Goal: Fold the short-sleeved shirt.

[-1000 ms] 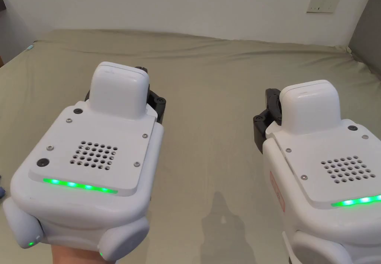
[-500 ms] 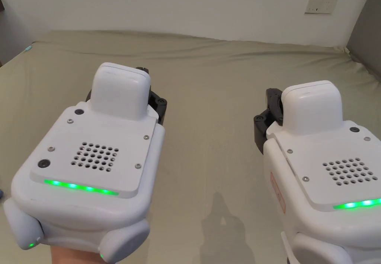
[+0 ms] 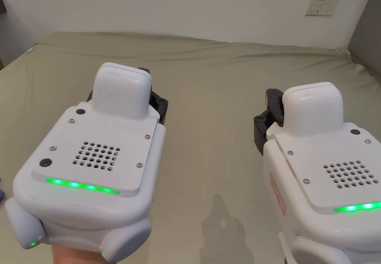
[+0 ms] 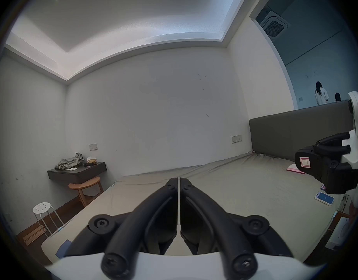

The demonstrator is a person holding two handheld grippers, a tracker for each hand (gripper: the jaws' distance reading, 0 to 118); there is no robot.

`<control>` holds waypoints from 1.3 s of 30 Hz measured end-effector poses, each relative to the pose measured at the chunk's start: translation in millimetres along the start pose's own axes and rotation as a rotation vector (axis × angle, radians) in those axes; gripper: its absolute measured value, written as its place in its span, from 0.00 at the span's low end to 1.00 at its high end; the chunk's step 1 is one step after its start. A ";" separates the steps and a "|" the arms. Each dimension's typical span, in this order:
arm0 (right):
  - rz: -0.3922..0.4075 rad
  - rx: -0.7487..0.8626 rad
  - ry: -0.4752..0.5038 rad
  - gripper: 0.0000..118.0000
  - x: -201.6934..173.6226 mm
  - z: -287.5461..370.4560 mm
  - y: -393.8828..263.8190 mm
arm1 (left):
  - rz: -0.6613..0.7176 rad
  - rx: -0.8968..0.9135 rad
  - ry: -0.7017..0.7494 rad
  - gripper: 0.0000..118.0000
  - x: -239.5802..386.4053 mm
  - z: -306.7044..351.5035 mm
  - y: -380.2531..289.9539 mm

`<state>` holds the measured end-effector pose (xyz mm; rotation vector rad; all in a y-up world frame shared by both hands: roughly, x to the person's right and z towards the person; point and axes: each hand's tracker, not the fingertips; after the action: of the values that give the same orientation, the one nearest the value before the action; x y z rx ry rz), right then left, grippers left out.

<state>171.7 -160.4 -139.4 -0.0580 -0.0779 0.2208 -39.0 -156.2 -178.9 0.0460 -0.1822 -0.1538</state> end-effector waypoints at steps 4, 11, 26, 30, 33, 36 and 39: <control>0.002 0.001 -0.003 0.00 1.0 -1.0 -1.6 | 0.004 -0.001 -0.004 0.01 -0.4 -0.2 0.3; -0.007 0.015 -0.029 0.03 5.0 -2.3 -4.0 | 0.008 -0.005 -0.007 0.01 0.1 -2.4 -1.2; -0.094 -0.071 0.069 1.00 -3.6 -12.3 8.0 | 0.038 -0.022 0.025 1.00 -6.8 -5.1 -8.6; -0.167 -0.141 0.064 1.00 -5.0 -10.6 17.9 | 0.027 -0.010 0.031 1.00 -8.1 -2.2 -6.3; -0.147 -0.126 0.059 1.00 -7.5 -6.1 22.2 | 0.044 -0.006 0.007 1.00 -11.4 -1.4 -4.7; -0.205 -0.070 0.067 1.00 -8.0 4.2 27.5 | 0.068 -0.003 -0.005 1.00 -14.5 -0.5 -4.9; -0.257 -0.135 0.152 1.00 2.8 5.5 31.0 | 0.064 -0.001 0.002 1.00 -14.9 0.5 -4.5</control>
<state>167.3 -129.4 -135.8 -0.1975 0.0518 -0.0465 -54.3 -158.3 -181.3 0.0392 -0.1810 -0.0903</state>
